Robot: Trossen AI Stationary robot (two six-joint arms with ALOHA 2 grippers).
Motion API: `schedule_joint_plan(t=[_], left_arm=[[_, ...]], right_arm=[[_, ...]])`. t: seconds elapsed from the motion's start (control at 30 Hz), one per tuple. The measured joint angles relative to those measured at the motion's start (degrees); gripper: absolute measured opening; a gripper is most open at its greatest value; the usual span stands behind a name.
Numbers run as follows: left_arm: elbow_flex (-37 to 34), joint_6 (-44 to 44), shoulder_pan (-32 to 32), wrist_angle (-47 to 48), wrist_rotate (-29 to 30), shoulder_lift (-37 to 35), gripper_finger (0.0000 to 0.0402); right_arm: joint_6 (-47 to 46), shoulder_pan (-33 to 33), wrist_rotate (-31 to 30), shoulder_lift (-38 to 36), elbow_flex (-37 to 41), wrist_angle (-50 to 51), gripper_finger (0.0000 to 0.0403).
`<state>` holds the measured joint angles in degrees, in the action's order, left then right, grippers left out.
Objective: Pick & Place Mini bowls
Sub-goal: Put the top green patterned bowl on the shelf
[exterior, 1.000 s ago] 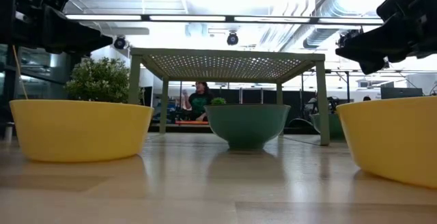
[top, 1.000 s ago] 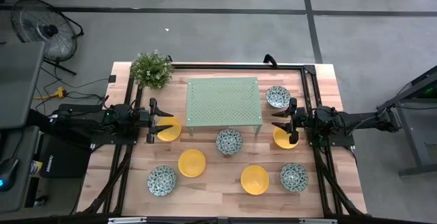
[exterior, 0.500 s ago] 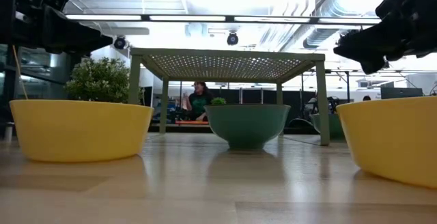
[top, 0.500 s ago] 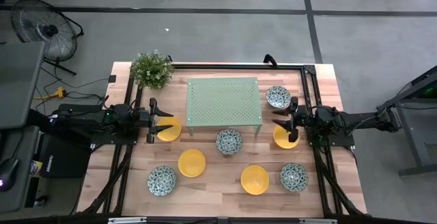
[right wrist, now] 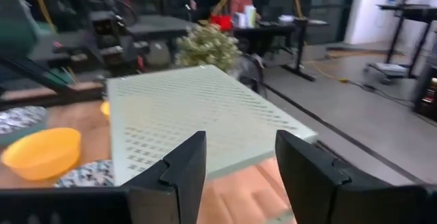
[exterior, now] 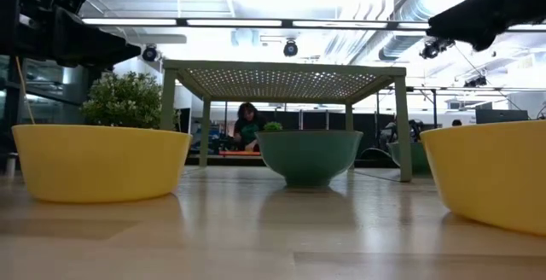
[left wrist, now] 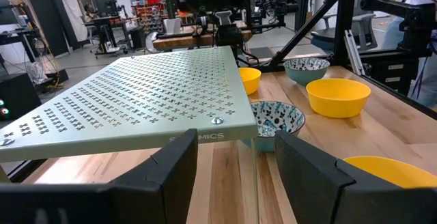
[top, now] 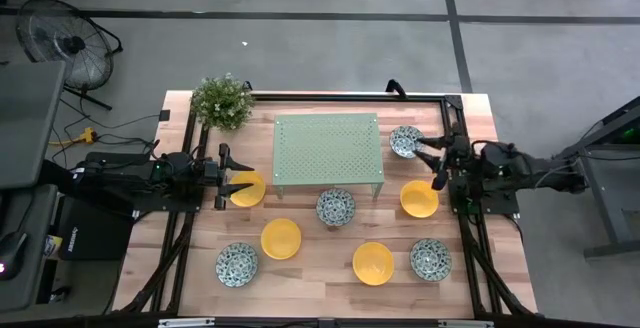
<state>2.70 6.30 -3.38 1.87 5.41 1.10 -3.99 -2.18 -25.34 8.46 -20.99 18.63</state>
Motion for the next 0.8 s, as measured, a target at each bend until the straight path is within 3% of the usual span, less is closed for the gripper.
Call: schedule_joint_plan(t=[0.53, 0.8], left_arm=[[0.0, 0.0, 0.0, 0.0, 0.0, 0.0, 0.0191], [0.0, 0.0, 0.0, 0.0, 0.0, 0.0, 0.0191]], right_arm=[[-0.7, 0.0, -2.8, 20.2, -25.7, 31.5, 0.0165], [-2.6, 0.7, -0.6, 27.5, -31.8, 45.0, 0.0165]])
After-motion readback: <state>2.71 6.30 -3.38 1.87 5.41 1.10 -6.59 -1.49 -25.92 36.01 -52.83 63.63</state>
